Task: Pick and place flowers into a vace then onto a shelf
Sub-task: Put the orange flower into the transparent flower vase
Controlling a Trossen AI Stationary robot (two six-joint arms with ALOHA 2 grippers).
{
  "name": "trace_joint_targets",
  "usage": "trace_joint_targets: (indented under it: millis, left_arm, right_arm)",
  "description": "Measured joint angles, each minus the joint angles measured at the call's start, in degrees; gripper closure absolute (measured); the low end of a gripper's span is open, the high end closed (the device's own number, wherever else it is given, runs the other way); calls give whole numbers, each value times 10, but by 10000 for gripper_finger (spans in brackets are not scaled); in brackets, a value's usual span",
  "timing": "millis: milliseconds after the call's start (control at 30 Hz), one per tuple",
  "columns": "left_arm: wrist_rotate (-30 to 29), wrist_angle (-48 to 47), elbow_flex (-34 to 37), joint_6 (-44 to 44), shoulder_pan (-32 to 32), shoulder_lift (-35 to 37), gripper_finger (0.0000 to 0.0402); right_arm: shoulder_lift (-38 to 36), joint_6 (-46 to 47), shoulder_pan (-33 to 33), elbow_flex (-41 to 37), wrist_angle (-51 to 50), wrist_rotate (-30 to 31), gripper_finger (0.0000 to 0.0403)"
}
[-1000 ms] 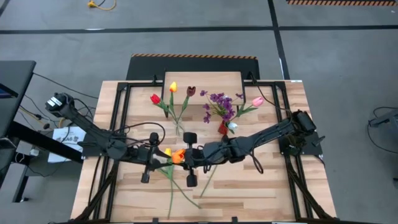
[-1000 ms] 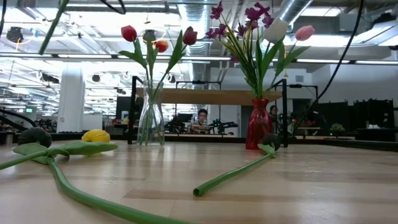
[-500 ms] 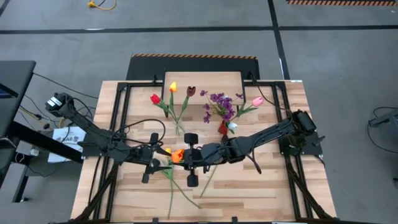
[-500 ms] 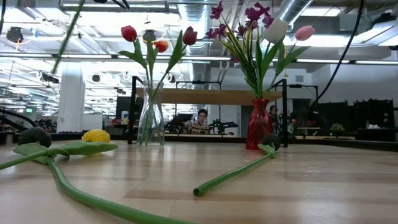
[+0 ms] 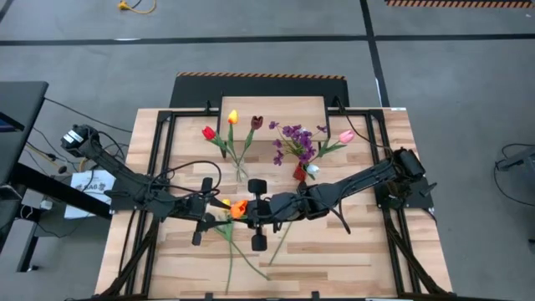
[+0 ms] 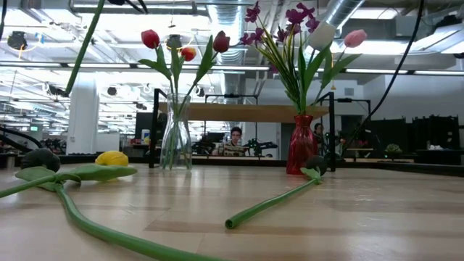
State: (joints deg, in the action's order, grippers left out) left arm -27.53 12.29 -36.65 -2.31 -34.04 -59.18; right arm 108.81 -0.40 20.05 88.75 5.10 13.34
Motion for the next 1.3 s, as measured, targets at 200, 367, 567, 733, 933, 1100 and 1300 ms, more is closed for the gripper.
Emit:
trace_joint_targets:
  millis: [200, 367, 567, 733, 933, 1100, 1300]
  left_arm:
    - [-1, 1, 0, 0, 0, 0, 268]
    - [1, 3, 0, 1, 0, 0, 330]
    - [7, 9, 0, 8, 0, 0, 393]
    - [6, 11, 0, 10, 0, 0, 398]
    - [3, 11, 0, 10, 0, 0, 400]
    - [-1, 7, 0, 10, 0, 0, 401]
    - [-4, 8, 0, 10, 0, 3, 401]
  right_arm:
    - [0, 0, 0, 0, -3, 0, 403]
    - [0, 0, 0, 0, -4, 1, 403]
    - [-1, 0, -1, 0, -3, 3, 400]
    - [-1, 4, 0, 0, -3, 2, 381]
    - [-1, 4, 0, 0, -3, 2, 355]
    - [-4, 4, 1, 1, -23, 6, 332]
    - [-17, 26, 5, 0, -80, 15, 281]
